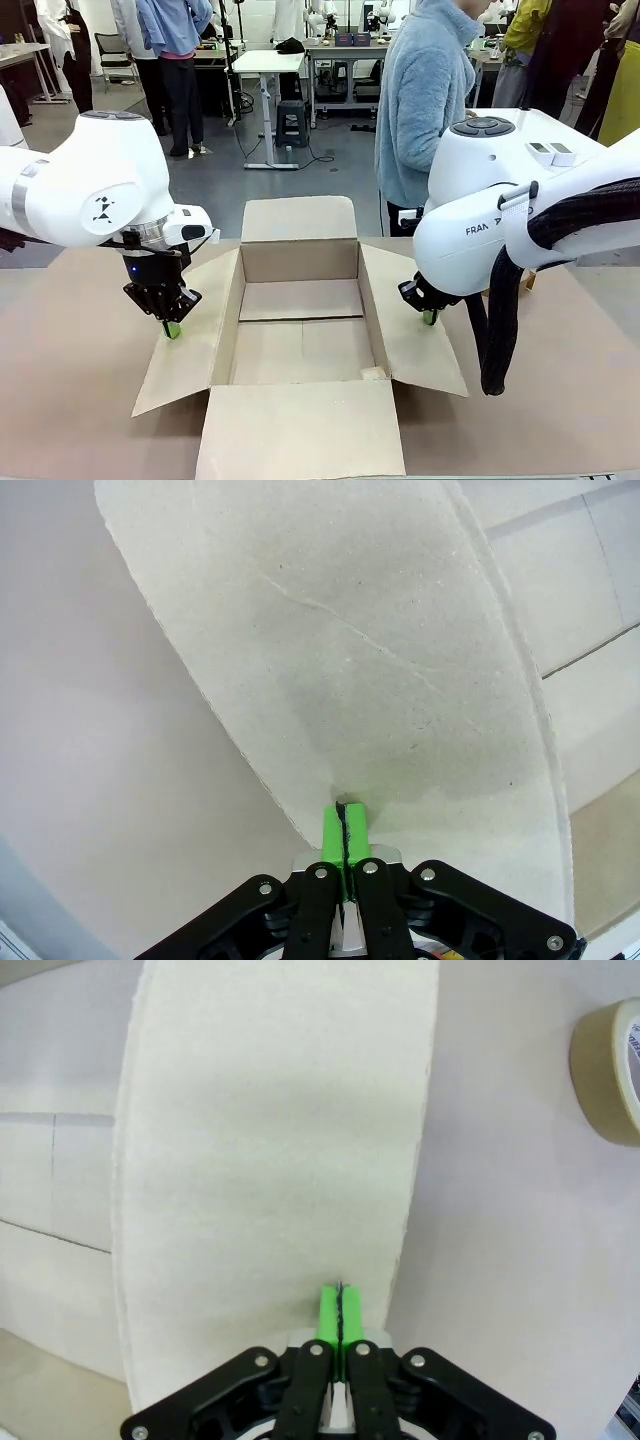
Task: Wrap the clocks to prevent damage.
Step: Open the side flaps of the Package Box.
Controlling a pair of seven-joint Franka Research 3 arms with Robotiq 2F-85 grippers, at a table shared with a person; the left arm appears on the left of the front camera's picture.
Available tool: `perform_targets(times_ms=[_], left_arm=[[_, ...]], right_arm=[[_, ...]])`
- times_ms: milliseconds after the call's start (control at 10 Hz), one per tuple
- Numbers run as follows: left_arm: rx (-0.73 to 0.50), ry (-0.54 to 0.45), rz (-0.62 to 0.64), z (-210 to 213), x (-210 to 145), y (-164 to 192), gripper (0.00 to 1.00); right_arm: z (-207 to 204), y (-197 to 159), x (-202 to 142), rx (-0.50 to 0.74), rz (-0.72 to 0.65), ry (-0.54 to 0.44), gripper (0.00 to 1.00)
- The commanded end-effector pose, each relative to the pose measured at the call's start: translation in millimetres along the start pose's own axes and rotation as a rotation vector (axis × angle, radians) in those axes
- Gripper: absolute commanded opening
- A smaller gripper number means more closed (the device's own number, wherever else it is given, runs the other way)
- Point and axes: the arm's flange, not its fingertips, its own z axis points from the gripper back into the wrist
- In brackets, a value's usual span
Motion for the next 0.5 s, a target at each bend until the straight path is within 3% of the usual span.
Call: perform_targets(times_ms=[0,400], left_arm=[[0.004,0.002,-0.003,0.0,-0.6,0.1,0.0],[0.004,0.002,-0.003,0.0,-0.6,0.1,0.0]], right_arm=[[-0.9,-1.5,0.2,-0.004,-0.009,0.001,0.01],[-0.9,-1.5,0.2,-0.004,-0.009,0.001,0.01]])
